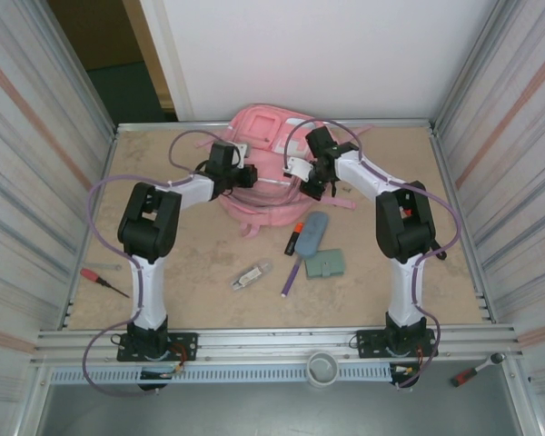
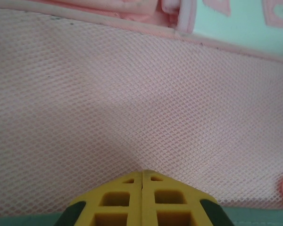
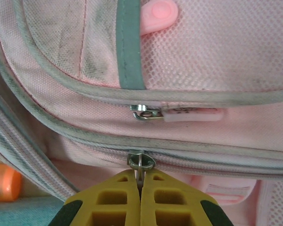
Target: Pack the student bag
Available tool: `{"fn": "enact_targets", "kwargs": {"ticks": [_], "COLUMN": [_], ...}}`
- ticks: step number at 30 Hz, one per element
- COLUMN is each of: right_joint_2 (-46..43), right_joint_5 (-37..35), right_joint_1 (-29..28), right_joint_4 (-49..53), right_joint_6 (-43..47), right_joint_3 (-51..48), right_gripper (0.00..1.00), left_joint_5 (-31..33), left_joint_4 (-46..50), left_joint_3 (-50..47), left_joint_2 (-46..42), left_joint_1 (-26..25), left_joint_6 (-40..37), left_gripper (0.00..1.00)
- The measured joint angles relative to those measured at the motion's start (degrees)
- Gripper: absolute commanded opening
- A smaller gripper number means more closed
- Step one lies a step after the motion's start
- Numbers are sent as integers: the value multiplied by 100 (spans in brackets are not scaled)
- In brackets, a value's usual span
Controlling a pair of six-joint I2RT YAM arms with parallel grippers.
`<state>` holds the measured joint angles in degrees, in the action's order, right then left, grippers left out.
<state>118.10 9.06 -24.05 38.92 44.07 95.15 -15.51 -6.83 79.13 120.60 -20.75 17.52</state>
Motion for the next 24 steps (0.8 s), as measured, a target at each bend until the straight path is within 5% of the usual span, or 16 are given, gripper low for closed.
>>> {"fn": "enact_targets", "kwargs": {"ticks": [9, 24], "right_joint_2": [-275, -48], "right_joint_5": [271, 1392], "right_joint_1": [-313, -1121], "right_joint_4": [-17, -293], "right_joint_6": [-1119, -3318], "right_joint_3": [-382, -225], "right_gripper": [0, 0], "left_joint_5": [240, 780], "left_joint_4": [-439, -1189], "left_joint_3": [-308, -651], "left_joint_2": [-17, -61], "left_joint_1": [-63, -188], "left_joint_6": [1228, 1786], "left_gripper": [0, 0]}}
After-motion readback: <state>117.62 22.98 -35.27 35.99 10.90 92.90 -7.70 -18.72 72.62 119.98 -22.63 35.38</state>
